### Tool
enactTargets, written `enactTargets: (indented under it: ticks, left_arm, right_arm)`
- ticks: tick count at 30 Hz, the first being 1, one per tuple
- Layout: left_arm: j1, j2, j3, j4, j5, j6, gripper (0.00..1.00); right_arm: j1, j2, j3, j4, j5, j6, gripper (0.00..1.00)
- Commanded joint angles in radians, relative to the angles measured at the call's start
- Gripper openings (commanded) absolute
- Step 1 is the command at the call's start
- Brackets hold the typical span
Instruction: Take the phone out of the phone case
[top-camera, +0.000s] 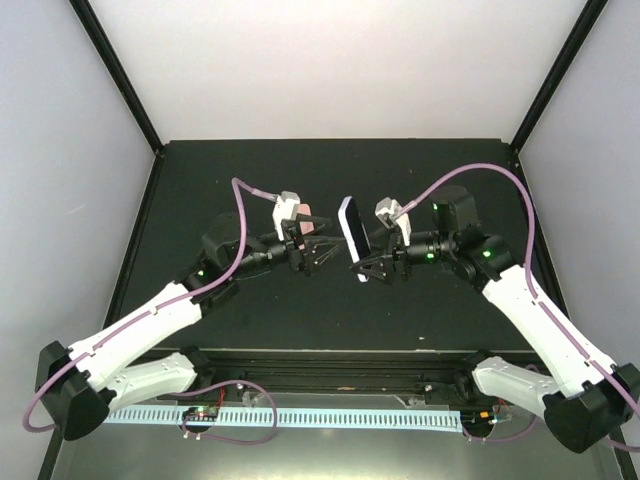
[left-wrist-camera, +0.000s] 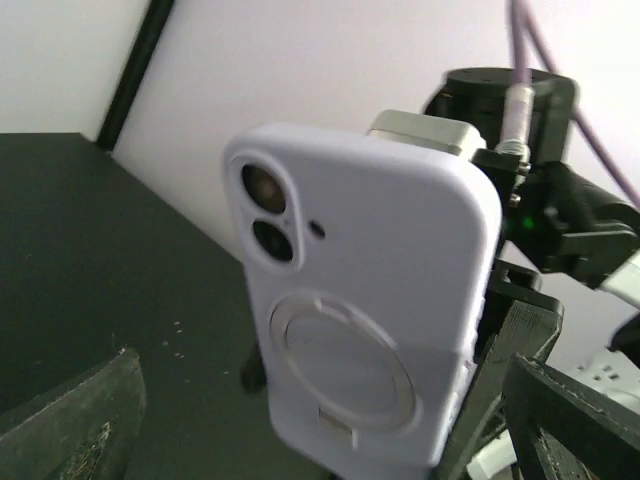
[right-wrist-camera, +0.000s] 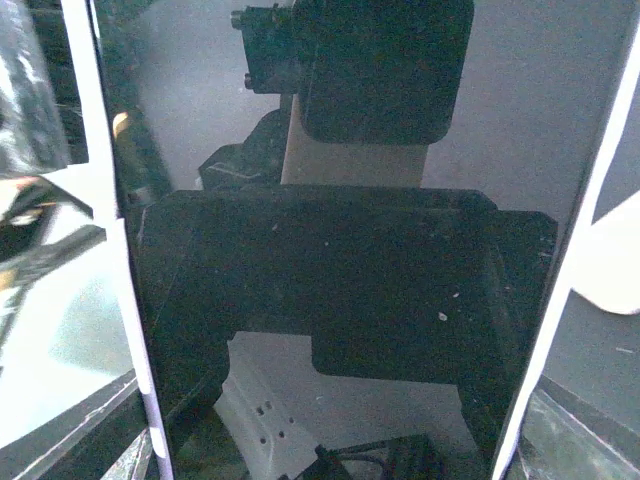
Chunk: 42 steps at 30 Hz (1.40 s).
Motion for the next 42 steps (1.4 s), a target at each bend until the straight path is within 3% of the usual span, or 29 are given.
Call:
enactTargets:
  ticks: [1,5,11,17,23,28,32,42]
  left_arm:
    - [-0.003,-0.051,0.046,-0.149,-0.164,0.005,0.99]
    - [-0.014,-0.023,0.048,-0.165,-0.269,-0.089,0.99]
    - [-0.078,0.043,0.05,-0.032,-0.357,-0.108,0.84]
    - [-0.119,0.157,0.149,-0.014,-0.374,-0.093,0.8]
    - [-0.13,0.274,0.278,-0.111,-0.441,-0.127,0.75]
    - [-0.13,0.344,0.343,-0.145,-0.432,-0.163,0.68]
    - [-0.132,0.39,0.373,-0.136,-0.377,-0.174,0.56]
    - [-0.141,0.434,0.393,-0.125,-0.336,-0.182,0.42]
  right_arm:
    - [0.004,-0.069,-0.011,0.028,0.339,-0.045,0.6]
    - [0.004,-0.085,-0.014,0.022,0.531,-0.057,0.57]
    - [0.005,-0.102,-0.01,-0.001,0.675,-0.08,0.56]
    - [0.009,-0.117,-0.021,-0.012,0.689,-0.095,0.55]
    - [0.022,-0.126,-0.018,-0.014,0.701,-0.102,0.53]
    - [0.025,-0.132,-0.025,-0.015,0.71,-0.108,0.52]
    - [0.025,-0.134,-0.029,-0.012,0.716,-0.108,0.52]
    - [0.026,-0.116,-0.022,-0.011,0.742,-0.092,0.51]
